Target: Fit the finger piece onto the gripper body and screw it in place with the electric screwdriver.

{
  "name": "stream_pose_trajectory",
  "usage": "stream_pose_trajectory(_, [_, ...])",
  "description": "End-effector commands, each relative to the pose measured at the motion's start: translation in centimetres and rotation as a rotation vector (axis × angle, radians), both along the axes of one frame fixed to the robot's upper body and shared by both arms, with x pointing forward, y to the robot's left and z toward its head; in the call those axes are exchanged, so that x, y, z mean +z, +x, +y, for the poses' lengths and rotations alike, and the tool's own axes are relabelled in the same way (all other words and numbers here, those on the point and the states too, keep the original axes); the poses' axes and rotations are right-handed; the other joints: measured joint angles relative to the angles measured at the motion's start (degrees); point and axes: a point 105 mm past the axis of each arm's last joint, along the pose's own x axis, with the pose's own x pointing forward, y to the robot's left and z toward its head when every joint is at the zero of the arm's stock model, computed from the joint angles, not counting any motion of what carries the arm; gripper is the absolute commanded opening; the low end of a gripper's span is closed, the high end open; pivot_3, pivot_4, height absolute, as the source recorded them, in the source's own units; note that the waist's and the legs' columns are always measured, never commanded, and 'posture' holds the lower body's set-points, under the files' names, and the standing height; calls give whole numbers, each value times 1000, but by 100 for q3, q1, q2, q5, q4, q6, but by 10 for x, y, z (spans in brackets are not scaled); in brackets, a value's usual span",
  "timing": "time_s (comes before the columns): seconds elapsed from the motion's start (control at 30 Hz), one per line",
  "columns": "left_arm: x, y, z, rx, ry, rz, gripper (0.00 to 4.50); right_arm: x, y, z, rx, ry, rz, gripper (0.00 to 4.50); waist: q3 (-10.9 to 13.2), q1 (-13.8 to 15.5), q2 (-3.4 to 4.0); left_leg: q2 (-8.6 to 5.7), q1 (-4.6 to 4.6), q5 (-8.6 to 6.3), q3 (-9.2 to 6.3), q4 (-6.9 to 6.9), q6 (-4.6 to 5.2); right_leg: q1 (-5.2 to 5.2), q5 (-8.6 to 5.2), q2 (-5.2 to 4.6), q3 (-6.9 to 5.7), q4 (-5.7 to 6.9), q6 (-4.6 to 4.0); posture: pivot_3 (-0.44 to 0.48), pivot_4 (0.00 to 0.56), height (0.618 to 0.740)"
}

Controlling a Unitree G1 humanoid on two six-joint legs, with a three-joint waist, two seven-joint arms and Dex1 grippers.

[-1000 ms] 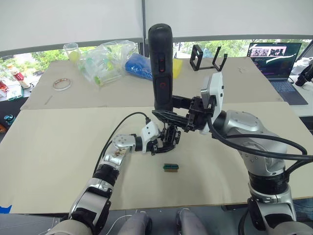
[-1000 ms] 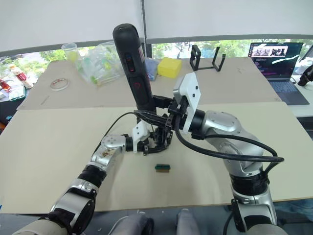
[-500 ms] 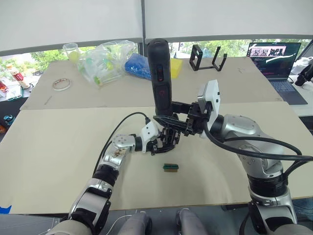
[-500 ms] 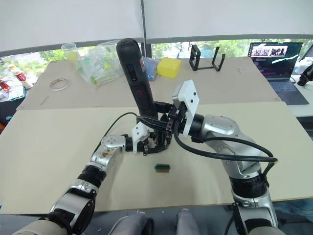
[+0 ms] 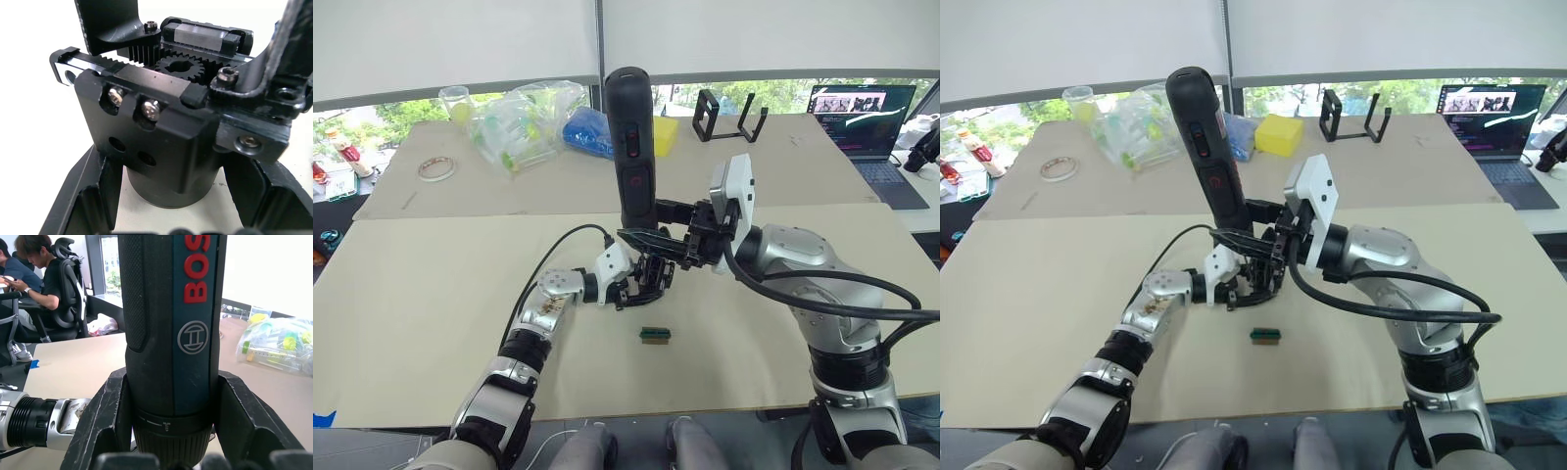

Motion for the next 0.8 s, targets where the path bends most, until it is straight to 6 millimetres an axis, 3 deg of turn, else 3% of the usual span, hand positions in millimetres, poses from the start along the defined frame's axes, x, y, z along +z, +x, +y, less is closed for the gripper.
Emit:
stream_pose_trajectory(0.03, [12, 1, -3, -10, -32, -32, 2446, 19, -6, -4, 3, 43, -102, 1907, 0, 0, 0, 0, 0, 0, 0, 0, 0, 0, 0, 0, 0, 0, 0, 0, 150, 740])
stream_pose_trajectory(0.8, [12, 0, -3, -10, -32, -31, 2446, 24, -5, -5, 9, 53, -110, 1907, 0, 0, 0, 0, 0, 0, 0, 0, 0, 0, 0, 0, 0, 0, 0, 0, 150, 740])
